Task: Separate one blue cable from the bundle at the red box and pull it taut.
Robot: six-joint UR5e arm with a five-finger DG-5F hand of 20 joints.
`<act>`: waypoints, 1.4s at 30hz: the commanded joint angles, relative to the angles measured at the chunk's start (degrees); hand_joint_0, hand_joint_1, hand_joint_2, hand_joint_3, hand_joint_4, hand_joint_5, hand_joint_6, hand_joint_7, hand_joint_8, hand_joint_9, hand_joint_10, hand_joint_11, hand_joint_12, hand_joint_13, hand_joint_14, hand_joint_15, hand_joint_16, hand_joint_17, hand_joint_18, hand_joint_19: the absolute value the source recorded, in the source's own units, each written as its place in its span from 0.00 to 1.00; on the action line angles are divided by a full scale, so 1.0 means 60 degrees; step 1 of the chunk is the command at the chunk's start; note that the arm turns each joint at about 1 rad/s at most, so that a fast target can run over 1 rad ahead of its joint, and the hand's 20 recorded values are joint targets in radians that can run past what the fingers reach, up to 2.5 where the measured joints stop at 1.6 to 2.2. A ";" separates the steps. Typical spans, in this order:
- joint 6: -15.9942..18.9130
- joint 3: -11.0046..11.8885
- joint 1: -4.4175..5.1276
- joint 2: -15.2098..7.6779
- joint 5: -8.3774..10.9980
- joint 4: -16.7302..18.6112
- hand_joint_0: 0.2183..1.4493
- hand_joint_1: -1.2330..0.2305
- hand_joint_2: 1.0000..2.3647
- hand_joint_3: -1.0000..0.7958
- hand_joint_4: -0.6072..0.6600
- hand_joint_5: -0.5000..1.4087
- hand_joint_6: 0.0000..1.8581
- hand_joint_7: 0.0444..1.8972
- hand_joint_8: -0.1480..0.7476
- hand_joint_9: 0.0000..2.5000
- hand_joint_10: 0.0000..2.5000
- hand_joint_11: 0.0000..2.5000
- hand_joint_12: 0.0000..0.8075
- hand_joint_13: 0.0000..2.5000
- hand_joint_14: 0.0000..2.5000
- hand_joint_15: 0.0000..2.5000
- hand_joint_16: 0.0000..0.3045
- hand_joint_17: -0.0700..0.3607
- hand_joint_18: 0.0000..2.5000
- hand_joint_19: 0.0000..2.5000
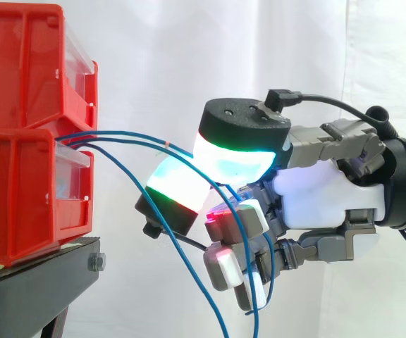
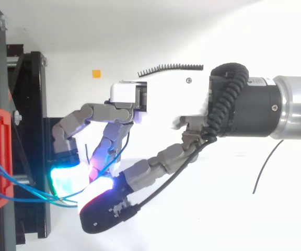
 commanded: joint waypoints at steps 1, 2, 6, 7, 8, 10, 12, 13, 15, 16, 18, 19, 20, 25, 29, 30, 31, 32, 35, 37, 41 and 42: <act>-0.0003 -0.0002 0.0001 0.0001 0.0000 -0.0006 0.31 0.30 0.01 0.55 0.57 0.16 0.46 0.54 0.57 0.43 0.01 0.46 0.51 0.37 0.01 0.25 0.18 0.46 0.37 0.27; 0.0012 -0.0002 -0.0013 0.0001 0.0000 -0.0006 0.31 0.29 0.01 0.54 0.56 0.16 0.47 0.54 0.56 0.42 0.01 0.46 0.51 0.37 0.01 0.25 0.18 0.45 0.36 0.27; -0.0003 -0.0002 -0.0013 0.0001 0.0000 -0.0006 0.29 0.30 0.01 0.50 0.54 0.17 0.48 0.57 0.55 0.43 0.01 0.47 0.48 0.36 0.01 0.25 0.17 0.43 0.35 0.28; 0.0012 -0.0002 0.0001 0.0001 0.0000 -0.0006 0.29 0.31 0.01 0.48 0.53 0.17 0.47 0.59 0.54 0.43 0.01 0.48 0.47 0.36 0.01 0.25 0.16 0.42 0.35 0.28; -0.0003 -0.0002 0.0001 0.0001 0.0000 -0.0006 0.28 0.32 0.01 0.47 0.52 0.18 0.47 0.62 0.53 0.43 0.01 0.48 0.46 0.36 0.01 0.25 0.16 0.41 0.34 0.29; -0.0003 -0.0002 0.0001 0.0001 0.0000 -0.0006 0.28 0.32 0.01 0.47 0.51 0.18 0.47 0.62 0.52 0.44 0.01 0.48 0.45 0.36 0.01 0.25 0.15 0.41 0.34 0.29; -0.0003 0.0013 0.0001 0.0001 0.0000 -0.0006 0.28 0.34 0.01 0.47 0.49 0.18 0.47 0.62 0.53 0.45 0.01 0.47 0.45 0.36 0.01 0.25 0.16 0.41 0.35 0.29; 0.0012 -0.0002 0.0001 0.0001 0.0000 -0.0021 0.28 0.35 0.01 0.47 0.49 0.19 0.47 0.62 0.54 0.45 0.01 0.46 0.46 0.36 0.01 0.24 0.16 0.42 0.36 0.28; 0.0012 -0.0002 0.0001 0.0001 0.0000 -0.0021 0.28 0.36 0.01 0.47 0.49 0.19 0.47 0.62 0.55 0.46 0.01 0.45 0.47 0.36 0.01 0.24 0.17 0.43 0.37 0.28; 0.0012 -0.0002 0.0001 0.0001 0.0000 -0.0021 0.29 0.36 0.01 0.47 0.49 0.19 0.46 0.63 0.55 0.46 0.01 0.45 0.46 0.35 0.01 0.24 0.17 0.43 0.37 0.28; 0.0012 -0.0002 0.0001 0.0001 0.0000 -0.0021 0.29 0.37 0.01 0.47 0.47 0.19 0.46 0.64 0.54 0.44 0.01 0.45 0.45 0.34 0.01 0.24 0.16 0.42 0.36 0.28; -0.0003 -0.0002 0.0001 0.0001 0.0000 -0.0021 0.29 0.34 0.01 0.47 0.47 0.18 0.46 0.65 0.52 0.43 0.01 0.46 0.42 0.33 0.01 0.24 0.15 0.40 0.34 0.29; 0.0012 -0.0002 -0.0013 0.0001 0.0000 -0.0021 0.30 0.31 0.02 0.47 0.47 0.18 0.47 0.65 0.50 0.41 0.01 0.47 0.41 0.32 0.01 0.24 0.14 0.39 0.33 0.30; 0.0012 -0.0002 0.0001 0.0001 -0.0015 -0.0036 0.34 0.21 0.01 0.42 0.56 0.16 0.48 0.62 0.51 0.38 0.01 0.48 0.40 0.31 0.01 0.24 0.15 0.40 0.33 0.28; -0.0003 -0.0002 0.0001 0.0001 -0.0015 -0.0036 0.38 0.18 0.01 0.35 0.57 0.16 0.48 0.62 0.52 0.37 0.01 0.50 0.40 0.31 0.01 0.24 0.15 0.40 0.33 0.28; -0.0003 -0.0002 0.0001 0.0001 -0.0015 -0.0036 0.39 0.18 0.00 0.32 0.57 0.16 0.48 0.62 0.51 0.37 0.01 0.50 0.41 0.31 0.01 0.24 0.15 0.40 0.33 0.28; 0.0012 -0.0002 0.0001 0.0001 -0.0015 -0.0036 0.39 0.17 0.00 0.29 0.57 0.16 0.48 0.61 0.52 0.37 0.01 0.49 0.41 0.31 0.01 0.24 0.15 0.40 0.33 0.27; -0.0003 0.0013 0.0001 0.0001 -0.0015 -0.0036 0.39 0.17 0.00 0.28 0.57 0.16 0.48 0.61 0.51 0.37 0.01 0.50 0.41 0.31 0.01 0.24 0.15 0.40 0.33 0.27; 0.0012 -0.0002 0.0001 0.0001 -0.0015 -0.0036 0.37 0.19 0.00 0.28 0.56 0.16 0.48 0.59 0.51 0.38 0.01 0.50 0.41 0.31 0.01 0.24 0.15 0.40 0.33 0.27; 0.0012 -0.0002 0.0001 0.0001 -0.0015 -0.0036 0.34 0.22 0.00 0.28 0.56 0.16 0.48 0.58 0.52 0.38 0.01 0.49 0.41 0.31 0.01 0.24 0.15 0.40 0.33 0.28; 0.0012 -0.0002 0.0001 0.0001 -0.0015 -0.0036 0.30 0.29 0.00 0.28 0.55 0.17 0.46 0.59 0.51 0.39 0.01 0.47 0.41 0.32 0.01 0.24 0.14 0.39 0.34 0.28; 0.0012 -0.0002 -0.0013 0.0001 -0.0015 -0.0036 0.30 0.30 0.00 0.28 0.55 0.18 0.46 0.59 0.52 0.40 0.01 0.47 0.40 0.32 0.01 0.24 0.14 0.39 0.34 0.28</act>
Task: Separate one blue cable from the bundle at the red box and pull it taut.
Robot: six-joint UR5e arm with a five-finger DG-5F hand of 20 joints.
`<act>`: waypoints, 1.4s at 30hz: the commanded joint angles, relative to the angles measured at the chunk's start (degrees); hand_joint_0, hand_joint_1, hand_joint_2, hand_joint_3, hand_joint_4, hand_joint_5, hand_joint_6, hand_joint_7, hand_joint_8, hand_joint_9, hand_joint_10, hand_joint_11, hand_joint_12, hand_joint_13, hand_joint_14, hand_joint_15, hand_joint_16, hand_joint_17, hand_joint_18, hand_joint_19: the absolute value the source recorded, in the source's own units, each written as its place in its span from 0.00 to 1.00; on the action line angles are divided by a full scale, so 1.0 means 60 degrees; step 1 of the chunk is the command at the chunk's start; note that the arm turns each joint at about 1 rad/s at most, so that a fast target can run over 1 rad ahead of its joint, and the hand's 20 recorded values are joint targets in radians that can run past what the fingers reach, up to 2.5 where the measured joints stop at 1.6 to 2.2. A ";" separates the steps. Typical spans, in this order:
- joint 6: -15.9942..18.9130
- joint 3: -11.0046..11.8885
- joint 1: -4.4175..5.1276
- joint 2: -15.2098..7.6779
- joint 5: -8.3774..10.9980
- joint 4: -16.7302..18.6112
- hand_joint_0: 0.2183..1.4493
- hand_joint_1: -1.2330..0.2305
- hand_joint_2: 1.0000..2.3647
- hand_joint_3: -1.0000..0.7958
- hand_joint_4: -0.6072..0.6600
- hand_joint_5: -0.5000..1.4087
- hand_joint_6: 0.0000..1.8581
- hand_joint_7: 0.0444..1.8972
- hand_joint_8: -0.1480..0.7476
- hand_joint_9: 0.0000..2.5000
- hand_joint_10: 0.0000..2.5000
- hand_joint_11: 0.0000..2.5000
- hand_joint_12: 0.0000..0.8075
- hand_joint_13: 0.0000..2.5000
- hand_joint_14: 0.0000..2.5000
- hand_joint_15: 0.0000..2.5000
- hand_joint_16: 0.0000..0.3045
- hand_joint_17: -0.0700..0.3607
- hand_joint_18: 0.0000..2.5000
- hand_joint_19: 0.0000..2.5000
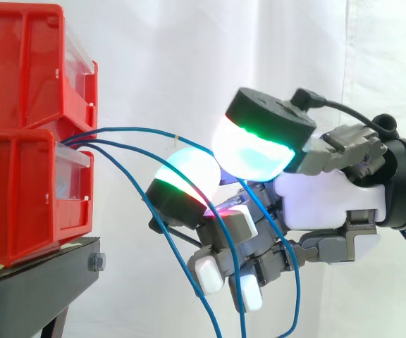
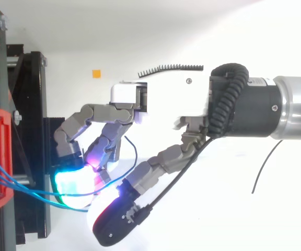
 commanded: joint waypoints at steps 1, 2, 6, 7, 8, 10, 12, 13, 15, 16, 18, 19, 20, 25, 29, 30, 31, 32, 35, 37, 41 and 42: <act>-0.0012 -0.0002 0.0002 0.0000 0.0000 0.0000 0.29 0.33 0.00 0.28 0.54 0.18 0.45 0.58 0.51 0.40 0.01 0.48 0.40 0.32 0.01 0.24 0.14 0.39 0.34 0.29; -0.0012 -0.0002 0.0002 0.0000 0.0000 0.0015 0.29 0.35 0.00 0.28 0.54 0.18 0.44 0.59 0.51 0.40 0.01 0.48 0.40 0.32 0.01 0.24 0.14 0.39 0.34 0.29; -0.0012 -0.0002 0.0002 0.0000 0.0000 0.0044 0.27 0.41 0.00 0.28 0.54 0.19 0.42 0.60 0.51 0.41 0.01 0.47 0.40 0.32 0.01 0.24 0.14 0.39 0.35 0.29; -0.0012 0.0012 0.0002 0.0000 0.0000 0.0044 0.27 0.42 0.00 0.28 0.55 0.19 0.42 0.60 0.51 0.41 0.01 0.47 0.40 0.32 0.01 0.24 0.14 0.38 0.35 0.29; 0.0003 -0.0002 0.0002 0.0000 0.0000 0.0044 0.27 0.42 0.00 0.28 0.55 0.19 0.41 0.61 0.51 0.41 0.01 0.47 0.40 0.32 0.01 0.24 0.14 0.39 0.35 0.29; 0.0003 -0.0002 0.0002 0.0000 0.0000 0.0044 0.27 0.43 0.00 0.28 0.54 0.20 0.40 0.62 0.51 0.41 0.01 0.47 0.40 0.33 0.01 0.24 0.14 0.39 0.35 0.29; -0.0012 -0.0002 -0.0012 0.0000 0.0000 0.0044 0.27 0.45 0.00 0.28 0.54 0.20 0.40 0.62 0.51 0.41 0.01 0.47 0.40 0.32 0.01 0.24 0.14 0.38 0.34 0.29; -0.0012 -0.0002 -0.0012 0.0000 0.0000 0.0044 0.31 0.47 0.00 0.28 0.53 0.20 0.39 0.64 0.50 0.41 0.01 0.46 0.39 0.32 0.01 0.24 0.13 0.38 0.34 0.29; 0.0003 -0.0002 0.0002 0.0000 0.0000 0.0044 0.32 0.47 0.00 0.29 0.51 0.20 0.38 0.66 0.50 0.41 0.01 0.46 0.39 0.32 0.01 0.24 0.13 0.37 0.34 0.30; -0.0012 -0.0002 0.0002 0.0000 0.0000 0.0029 0.33 0.47 0.00 0.31 0.52 0.20 0.39 0.65 0.50 0.41 0.01 0.46 0.39 0.32 0.01 0.24 0.13 0.37 0.34 0.30; -0.0012 -0.0002 0.0002 0.0000 0.0000 0.0044 0.32 0.45 0.01 0.35 0.52 0.20 0.40 0.63 0.50 0.41 0.01 0.47 0.39 0.32 0.01 0.24 0.13 0.38 0.34 0.30; 0.0003 -0.0002 0.0002 0.0000 0.0000 0.0044 0.32 0.44 0.01 0.37 0.51 0.19 0.40 0.63 0.50 0.40 0.01 0.46 0.39 0.32 0.01 0.24 0.13 0.38 0.34 0.30; 0.0003 -0.0002 0.0002 0.0000 0.0000 0.0044 0.31 0.43 0.01 0.38 0.51 0.19 0.41 0.62 0.50 0.40 0.01 0.46 0.39 0.32 0.01 0.24 0.14 0.38 0.34 0.30; 0.0003 -0.0002 0.0002 0.0000 0.0000 -0.0015 0.29 0.40 0.01 0.46 0.47 0.18 0.44 0.60 0.50 0.40 0.01 0.46 0.40 0.32 0.01 0.23 0.14 0.38 0.34 0.30; -0.0012 -0.0002 0.0002 0.0000 0.0000 -0.0015 0.29 0.38 0.02 0.49 0.45 0.18 0.44 0.60 0.51 0.40 0.01 0.46 0.40 0.32 0.01 0.24 0.14 0.38 0.34 0.30; -0.0012 -0.0002 0.0002 0.0000 0.0000 -0.0015 0.29 0.38 0.02 0.49 0.45 0.18 0.44 0.61 0.50 0.40 0.01 0.46 0.40 0.32 0.01 0.23 0.14 0.38 0.34 0.30; -0.0012 -0.0002 0.0002 0.0000 0.0000 -0.0015 0.30 0.37 0.02 0.50 0.45 0.18 0.44 0.62 0.51 0.40 0.01 0.46 0.40 0.32 0.01 0.24 0.14 0.38 0.34 0.30; -0.0012 -0.0002 0.0002 0.0000 0.0000 -0.0015 0.30 0.34 0.02 0.52 0.43 0.18 0.45 0.62 0.50 0.40 0.01 0.46 0.40 0.32 0.01 0.24 0.14 0.38 0.34 0.30; -0.0012 -0.0002 0.0002 0.0000 0.0000 -0.0015 0.30 0.34 0.02 0.54 0.39 0.18 0.45 0.62 0.50 0.40 0.01 0.46 0.41 0.32 0.01 0.24 0.14 0.38 0.34 0.30; -0.0012 -0.0002 0.0002 0.0000 0.0000 -0.0015 0.30 0.34 0.02 0.55 0.36 0.18 0.46 0.61 0.51 0.40 0.01 0.46 0.42 0.32 0.01 0.24 0.14 0.38 0.35 0.30; 0.0003 -0.0002 0.0002 0.0000 0.0015 -0.0015 0.31 0.33 0.02 0.56 0.28 0.18 0.46 0.62 0.51 0.41 0.01 0.46 0.43 0.33 0.01 0.23 0.14 0.39 0.35 0.29; 0.0003 -0.0002 0.0002 0.0000 0.0015 -0.0015 0.32 0.33 0.02 0.55 0.28 0.18 0.46 0.62 0.50 0.42 0.01 0.47 0.43 0.33 0.01 0.24 0.14 0.39 0.35 0.29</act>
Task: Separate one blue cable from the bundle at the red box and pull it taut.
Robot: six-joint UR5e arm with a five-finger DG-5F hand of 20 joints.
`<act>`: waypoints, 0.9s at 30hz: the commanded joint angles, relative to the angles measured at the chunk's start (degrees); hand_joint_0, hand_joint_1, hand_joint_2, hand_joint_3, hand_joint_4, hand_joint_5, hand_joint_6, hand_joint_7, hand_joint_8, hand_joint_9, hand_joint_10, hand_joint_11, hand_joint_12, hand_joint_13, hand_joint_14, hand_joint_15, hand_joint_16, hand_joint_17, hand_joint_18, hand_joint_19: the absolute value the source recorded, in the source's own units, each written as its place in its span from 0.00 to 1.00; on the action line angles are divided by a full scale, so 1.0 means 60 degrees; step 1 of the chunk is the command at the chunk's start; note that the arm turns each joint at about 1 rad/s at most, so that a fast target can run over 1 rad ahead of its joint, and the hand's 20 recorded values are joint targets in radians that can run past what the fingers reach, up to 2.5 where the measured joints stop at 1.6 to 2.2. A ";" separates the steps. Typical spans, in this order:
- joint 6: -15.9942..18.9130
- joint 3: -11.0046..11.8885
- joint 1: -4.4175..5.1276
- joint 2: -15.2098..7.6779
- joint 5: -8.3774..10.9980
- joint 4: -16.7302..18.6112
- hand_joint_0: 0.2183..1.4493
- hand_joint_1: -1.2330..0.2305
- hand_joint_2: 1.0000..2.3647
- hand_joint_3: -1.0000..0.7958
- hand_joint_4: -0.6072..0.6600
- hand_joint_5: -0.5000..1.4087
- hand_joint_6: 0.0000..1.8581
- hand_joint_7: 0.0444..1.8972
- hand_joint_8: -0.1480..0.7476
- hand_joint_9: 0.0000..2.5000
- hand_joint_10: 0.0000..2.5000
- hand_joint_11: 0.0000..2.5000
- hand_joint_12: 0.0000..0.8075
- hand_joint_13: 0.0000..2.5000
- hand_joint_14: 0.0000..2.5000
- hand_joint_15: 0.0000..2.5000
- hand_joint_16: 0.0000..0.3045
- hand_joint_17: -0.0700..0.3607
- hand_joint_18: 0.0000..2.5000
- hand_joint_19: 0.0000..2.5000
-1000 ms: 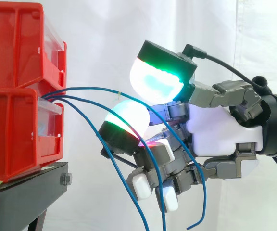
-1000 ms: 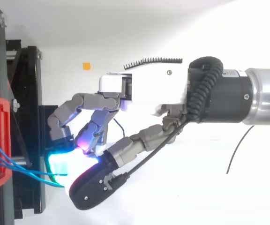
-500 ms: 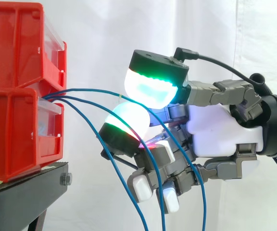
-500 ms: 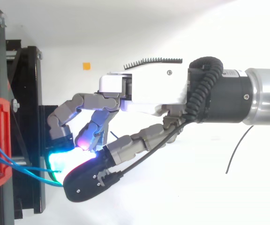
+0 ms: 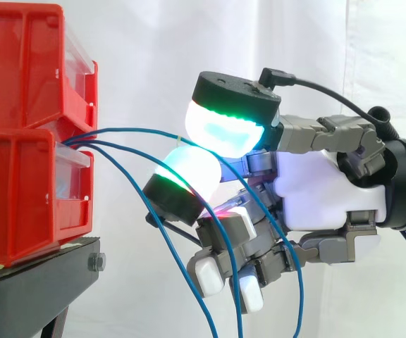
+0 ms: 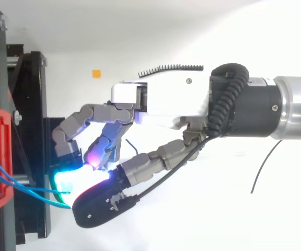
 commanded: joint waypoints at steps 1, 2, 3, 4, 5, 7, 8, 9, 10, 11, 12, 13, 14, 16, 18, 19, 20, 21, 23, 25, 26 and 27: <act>0.0033 0.0000 0.0003 0.0001 0.0011 0.0000 0.32 0.33 0.02 0.56 0.27 0.18 0.46 0.62 0.50 0.43 0.01 0.49 0.43 0.34 0.01 0.24 0.14 0.38 0.35 0.28; 0.0092 0.0000 0.0003 0.0001 0.0011 0.0000 0.32 0.33 0.02 0.56 0.28 0.18 0.46 0.61 0.50 0.45 0.01 0.50 0.42 0.36 0.01 0.25 0.14 0.38 0.36 0.28; 0.0253 0.0000 0.0003 0.0001 0.0011 0.0000 0.32 0.33 0.02 0.56 0.29 0.18 0.47 0.61 0.50 0.45 0.01 0.51 0.42 0.36 0.01 0.26 0.13 0.37 0.37 0.28; 0.0326 0.0000 0.0003 0.0001 0.0040 -0.0014 0.32 0.33 0.02 0.55 0.29 0.18 0.47 0.61 0.50 0.46 0.01 0.51 0.42 0.37 0.01 0.26 0.13 0.37 0.37 0.28; 0.0487 0.0000 0.0003 0.0001 0.0040 -0.0014 0.32 0.34 0.02 0.55 0.30 0.17 0.47 0.61 0.49 0.46 0.01 0.52 0.41 0.37 0.01 0.27 0.13 0.37 0.37 0.28; 0.0619 0.0000 -0.0012 0.0001 0.0011 -0.0014 0.32 0.35 0.02 0.54 0.32 0.17 0.47 0.59 0.48 0.48 0.01 0.54 0.40 0.37 0.01 0.28 0.13 0.36 0.37 0.27; 0.0663 0.0000 0.0003 0.0001 0.0011 -0.0014 0.32 0.35 0.02 0.54 0.32 0.17 0.47 0.59 0.48 0.48 0.01 0.54 0.40 0.37 0.01 0.28 0.13 0.36 0.37 0.27; 0.0751 0.0000 0.0003 0.0001 0.0011 -0.0014 0.32 0.35 0.02 0.54 0.33 0.17 0.47 0.59 0.48 0.48 0.01 0.54 0.40 0.37 0.01 0.28 0.12 0.36 0.36 0.27; 0.0795 0.0000 0.0003 0.0001 0.0011 -0.0014 0.32 0.35 0.02 0.53 0.33 0.17 0.47 0.59 0.49 0.50 0.01 0.54 0.40 0.37 0.01 0.28 0.12 0.36 0.36 0.27; 0.0839 0.0000 0.0003 0.0001 0.0011 -0.0044 0.32 0.35 0.02 0.53 0.33 0.17 0.47 0.59 0.49 0.50 0.01 0.54 0.40 0.37 0.01 0.29 0.12 0.36 0.36 0.27; 0.0868 -0.0015 0.0003 0.0001 0.0011 -0.0058 0.32 0.35 0.02 0.53 0.34 0.17 0.47 0.59 0.48 0.51 0.01 0.55 0.40 0.37 0.01 0.29 0.12 0.36 0.36 0.26; 0.0912 0.0000 0.0003 0.0001 0.0011 -0.0088 0.32 0.36 0.02 0.53 0.34 0.17 0.47 0.58 0.49 0.52 0.01 0.56 0.40 0.38 0.01 0.29 0.12 0.36 0.35 0.26; 0.0912 -0.0015 0.0003 -0.0013 0.0011 -0.0102 0.32 0.36 0.02 0.53 0.35 0.17 0.47 0.58 0.48 0.54 0.01 0.57 0.40 0.38 0.01 0.30 0.12 0.36 0.35 0.26; 0.0956 -0.0015 0.0003 0.0001 -0.0004 -0.0117 0.32 0.36 0.02 0.53 0.35 0.17 0.47 0.58 0.47 0.56 0.01 0.62 0.39 0.38 0.01 0.32 0.12 0.36 0.35 0.27; 0.0985 -0.0015 -0.0027 -0.0013 -0.0004 -0.0117 0.32 0.36 0.02 0.52 0.35 0.17 0.47 0.58 0.45 0.58 0.01 0.65 0.39 0.39 0.01 0.37 0.12 0.36 0.36 0.30; 0.0985 -0.0015 -0.0027 0.0001 -0.0004 -0.0117 0.32 0.36 0.02 0.52 0.35 0.17 0.47 0.57 0.44 0.58 0.01 0.68 0.38 0.40 0.01 0.42 0.12 0.35 0.38 0.33; 0.0985 -0.0015 -0.0027 -0.0013 -0.0033 -0.0117 0.32 0.36 0.02 0.52 0.35 0.17 0.47 0.57 0.44 0.58 0.00 0.70 0.36 0.42 0.01 0.47 0.12 0.35 0.38 0.37; 0.0985 -0.0015 -0.0041 -0.0013 -0.0048 -0.0117 0.33 0.36 0.02 0.52 0.35 0.17 0.47 0.57 0.44 0.58 0.00 0.71 0.37 0.42 0.01 0.48 0.11 0.34 0.39 0.38; 0.0985 -0.0015 -0.0041 0.0001 -0.0077 -0.0117 0.33 0.36 0.02 0.52 0.35 0.17 0.47 0.57 0.44 0.58 0.00 0.75 0.35 0.44 0.01 0.60 0.11 0.33 0.41 0.45; 0.0985 -0.0015 -0.0041 -0.0013 -0.0077 -0.0117 0.33 0.36 0.02 0.52 0.36 0.17 0.47 0.57 0.43 0.57 0.00 0.77 0.35 0.46 0.00 0.68 0.10 0.33 0.43 0.51; 0.0985 -0.0015 -0.0041 -0.0013 -0.0077 -0.0117 0.33 0.35 0.02 0.52 0.36 0.17 0.47 0.56 0.44 0.57 0.00 0.79 0.36 0.46 0.02 0.72 0.10 0.33 0.45 0.55; 0.0985 -0.0029 -0.0041 -0.0013 -0.0077 -0.0117 0.33 0.35 0.02 0.52 0.36 0.17 0.47 0.56 0.44 0.57 0.00 0.81 0.36 0.45 0.09 0.71 0.10 0.32 0.46 0.59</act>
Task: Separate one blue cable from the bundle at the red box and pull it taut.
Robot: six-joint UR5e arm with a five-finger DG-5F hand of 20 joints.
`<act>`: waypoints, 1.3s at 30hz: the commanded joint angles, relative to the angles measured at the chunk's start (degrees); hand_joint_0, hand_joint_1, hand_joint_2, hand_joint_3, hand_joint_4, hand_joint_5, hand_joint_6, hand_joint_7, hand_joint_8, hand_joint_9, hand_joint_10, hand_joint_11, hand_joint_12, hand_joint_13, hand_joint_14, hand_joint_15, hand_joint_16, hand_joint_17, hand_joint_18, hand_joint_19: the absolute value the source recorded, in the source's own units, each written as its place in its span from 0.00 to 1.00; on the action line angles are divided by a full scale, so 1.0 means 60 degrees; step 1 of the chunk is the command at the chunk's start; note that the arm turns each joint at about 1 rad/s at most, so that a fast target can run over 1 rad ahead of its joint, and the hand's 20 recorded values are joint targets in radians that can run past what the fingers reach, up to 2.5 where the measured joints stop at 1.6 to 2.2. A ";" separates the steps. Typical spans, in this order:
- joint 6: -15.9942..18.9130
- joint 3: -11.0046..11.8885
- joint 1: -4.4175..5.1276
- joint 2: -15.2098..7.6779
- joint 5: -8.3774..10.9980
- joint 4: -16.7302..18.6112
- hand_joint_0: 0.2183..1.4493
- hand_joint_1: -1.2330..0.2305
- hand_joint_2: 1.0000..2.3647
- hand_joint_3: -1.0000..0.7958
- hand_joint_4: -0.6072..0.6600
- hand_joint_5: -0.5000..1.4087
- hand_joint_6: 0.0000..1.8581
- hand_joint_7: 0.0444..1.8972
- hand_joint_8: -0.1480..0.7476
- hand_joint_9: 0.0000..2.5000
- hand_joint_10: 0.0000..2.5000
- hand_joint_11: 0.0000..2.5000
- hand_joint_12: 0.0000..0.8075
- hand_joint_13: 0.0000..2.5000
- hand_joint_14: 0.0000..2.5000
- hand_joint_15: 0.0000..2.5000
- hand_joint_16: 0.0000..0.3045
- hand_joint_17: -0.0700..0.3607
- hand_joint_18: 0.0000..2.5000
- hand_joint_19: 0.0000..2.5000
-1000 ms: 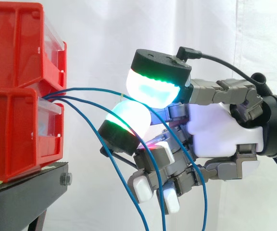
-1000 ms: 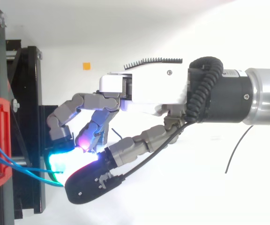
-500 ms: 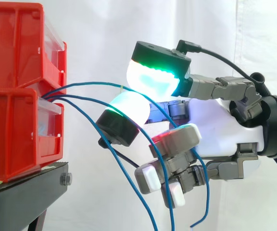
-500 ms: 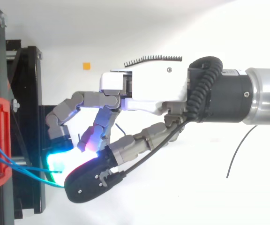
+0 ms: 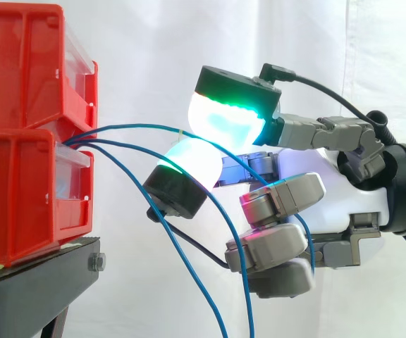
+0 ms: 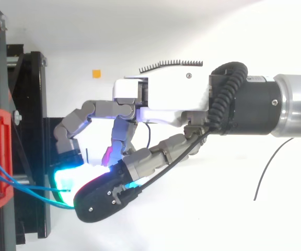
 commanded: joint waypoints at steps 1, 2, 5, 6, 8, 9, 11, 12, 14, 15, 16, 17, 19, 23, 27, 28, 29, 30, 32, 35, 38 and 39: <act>0.0001 -0.0011 -0.0004 -0.0004 -0.0009 -0.0001 0.33 0.35 0.02 0.52 0.36 0.17 0.47 0.56 0.43 0.57 0.00 0.81 0.36 0.45 0.12 0.72 0.10 0.32 0.46 0.60; 0.0001 -0.0011 -0.0018 -0.0004 -0.0009 -0.0001 0.33 0.35 0.02 0.52 0.36 0.17 0.47 0.56 0.43 0.57 0.01 0.83 0.37 0.43 0.19 0.71 0.10 0.32 0.47 0.64; 0.0001 -0.0158 -0.0004 -0.0004 -0.0009 0.0073 0.33 0.35 0.02 0.52 0.36 0.17 0.47 0.56 0.43 0.54 0.14 0.81 0.39 0.39 0.46 0.67 0.10 0.32 0.50 0.72; 0.0001 -0.0231 -0.0004 -0.0004 -0.0009 0.0102 0.34 0.35 0.02 0.51 0.36 0.17 0.47 0.56 0.43 0.53 0.23 0.80 0.40 0.38 0.53 0.66 0.10 0.32 0.51 0.74; 0.0001 -0.0363 -0.0018 -0.0004 0.0006 0.0365 0.34 0.35 0.02 0.52 0.36 0.17 0.47 0.56 0.43 0.50 0.38 0.78 0.41 0.35 0.65 0.65 0.10 0.32 0.52 0.78; 0.0001 -0.0363 -0.0033 -0.0004 0.0006 0.0380 0.34 0.35 0.02 0.52 0.36 0.17 0.47 0.56 0.44 0.50 0.39 0.80 0.42 0.35 0.67 0.66 0.10 0.32 0.52 0.78; -0.0013 -0.0377 -0.0048 -0.0004 0.0006 0.0336 0.34 0.35 0.02 0.52 0.36 0.17 0.47 0.55 0.43 0.50 0.40 0.80 0.42 0.35 0.68 0.67 0.10 0.33 0.52 0.78; -0.0028 -0.0377 -0.0048 -0.0004 0.0020 0.0307 0.34 0.35 0.02 0.52 0.36 0.17 0.47 0.55 0.43 0.50 0.41 0.80 0.42 0.34 0.68 0.66 0.10 0.33 0.52 0.78; -0.0057 -0.0377 -0.0048 -0.0004 0.0035 0.0292 0.34 0.35 0.02 0.52 0.36 0.17 0.47 0.55 0.44 0.49 0.42 0.79 0.42 0.34 0.68 0.66 0.10 0.33 0.52 0.78; -0.0101 -0.0377 -0.0048 0.0011 0.0035 0.0292 0.34 0.35 0.02 0.52 0.36 0.17 0.47 0.55 0.43 0.49 0.43 0.79 0.42 0.34 0.70 0.66 0.10 0.32 0.52 0.79; -0.0116 -0.0377 -0.0048 0.0011 0.0020 0.0292 0.34 0.35 0.02 0.52 0.36 0.17 0.47 0.55 0.44 0.49 0.45 0.78 0.42 0.34 0.70 0.65 0.10 0.32 0.52 0.78; -0.0145 -0.0377 -0.0048 0.0011 -0.0009 0.0292 0.34 0.35 0.02 0.52 0.36 0.17 0.47 0.55 0.44 0.48 0.46 0.77 0.42 0.34 0.71 0.65 0.10 0.32 0.52 0.78; -0.0233 -0.0377 -0.0062 0.0011 -0.0009 0.0292 0.34 0.35 0.02 0.52 0.36 0.17 0.47 0.55 0.44 0.48 0.47 0.76 0.41 0.33 0.71 0.64 0.10 0.33 0.52 0.79; -0.0277 -0.0377 -0.0077 0.0011 -0.0009 0.0307 0.33 0.35 0.02 0.53 0.36 0.17 0.47 0.56 0.44 0.47 0.48 0.76 0.42 0.33 0.72 0.64 0.10 0.32 0.52 0.79; -0.0775 -0.0377 -0.0077 0.0114 -0.0038 -0.0118 0.34 0.35 0.02 0.53 0.36 0.17 0.47 0.56 0.45 0.47 0.48 0.75 0.41 0.33 0.72 0.64 0.10 0.33 0.52 0.79; -0.0951 -0.0377 -0.0077 0.0201 -0.0082 -0.0426 0.34 0.35 0.02 0.53 0.35 0.17 0.47 0.56 0.45 0.47 0.48 0.75 0.41 0.33 0.72 0.65 0.10 0.33 0.52 0.78; -0.1039 -0.0377 -0.0077 0.0260 -0.0112 -0.0587 0.34 0.35 0.02 0.53 0.35 0.17 0.47 0.56 0.44 0.47 0.48 0.76 0.41 0.33 0.73 0.64 0.10 0.32 0.52 0.78; -0.1126 -0.0377 -0.0077 0.0333 -0.0126 -0.0733 0.34 0.35 0.02 0.53 0.35 0.17 0.47 0.56 0.44 0.47 0.48 0.76 0.41 0.33 0.73 0.64 0.10 0.32 0.52 0.78; -0.1522 -0.0377 -0.0091 0.0685 -0.0170 -0.1407 0.34 0.35 0.02 0.53 0.35 0.17 0.47 0.56 0.44 0.47 0.48 0.75 0.41 0.33 0.73 0.64 0.10 0.32 0.52 0.78; -0.1625 -0.0407 -0.0121 0.0919 -0.0156 -0.1978 0.33 0.35 0.02 0.53 0.35 0.17 0.47 0.56 0.45 0.47 0.48 0.76 0.41 0.33 0.73 0.64 0.10 0.32 0.52 0.78; -0.1654 -0.0509 -0.0135 0.1036 -0.0185 -0.2403 0.34 0.35 0.02 0.53 0.35 0.17 0.47 0.56 0.44 0.47 0.48 0.76 0.41 0.33 0.72 0.64 0.10 0.32 0.52 0.78; -0.1654 -0.0524 -0.0135 0.1036 -0.0185 -0.2432 0.34 0.35 0.02 0.53 0.35 0.17 0.47 0.56 0.45 0.47 0.48 0.75 0.41 0.33 0.72 0.64 0.10 0.32 0.52 0.77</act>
